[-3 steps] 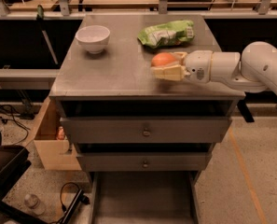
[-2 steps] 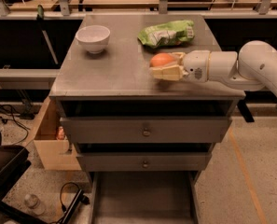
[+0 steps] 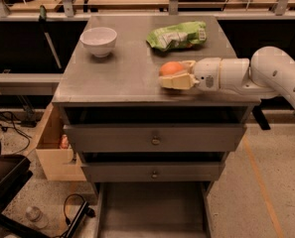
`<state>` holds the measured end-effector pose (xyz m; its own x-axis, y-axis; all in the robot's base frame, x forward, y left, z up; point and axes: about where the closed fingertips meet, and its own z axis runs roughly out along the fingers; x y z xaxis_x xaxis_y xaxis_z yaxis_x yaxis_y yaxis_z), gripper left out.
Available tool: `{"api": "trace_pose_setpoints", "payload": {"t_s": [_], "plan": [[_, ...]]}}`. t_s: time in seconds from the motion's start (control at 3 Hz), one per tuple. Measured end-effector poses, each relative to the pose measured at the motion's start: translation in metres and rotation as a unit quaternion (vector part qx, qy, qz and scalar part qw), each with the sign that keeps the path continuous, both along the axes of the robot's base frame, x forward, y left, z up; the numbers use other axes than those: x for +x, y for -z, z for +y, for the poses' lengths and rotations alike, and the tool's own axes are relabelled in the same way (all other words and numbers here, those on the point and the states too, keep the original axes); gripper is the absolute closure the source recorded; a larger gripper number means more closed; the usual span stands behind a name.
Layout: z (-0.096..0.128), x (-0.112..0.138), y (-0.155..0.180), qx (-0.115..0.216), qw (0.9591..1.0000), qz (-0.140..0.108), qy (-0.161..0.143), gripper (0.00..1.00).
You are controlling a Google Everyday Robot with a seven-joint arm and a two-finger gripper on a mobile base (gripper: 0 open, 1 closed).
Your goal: Pick orange from bottom drawer and place on counter
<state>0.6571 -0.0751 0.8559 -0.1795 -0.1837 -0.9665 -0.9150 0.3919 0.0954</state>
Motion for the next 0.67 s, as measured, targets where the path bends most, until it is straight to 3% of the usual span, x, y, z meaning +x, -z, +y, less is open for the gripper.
{"api": "trace_pose_setpoints", "payload": {"t_s": [0.33,0.67], "plan": [[0.0027,-0.0001,0.0007,0.000,1.0000,0.001,-0.002,0.85],[0.0057,-0.0003,0.0009,0.000,1.0000,0.001,-0.005,0.61]]}}
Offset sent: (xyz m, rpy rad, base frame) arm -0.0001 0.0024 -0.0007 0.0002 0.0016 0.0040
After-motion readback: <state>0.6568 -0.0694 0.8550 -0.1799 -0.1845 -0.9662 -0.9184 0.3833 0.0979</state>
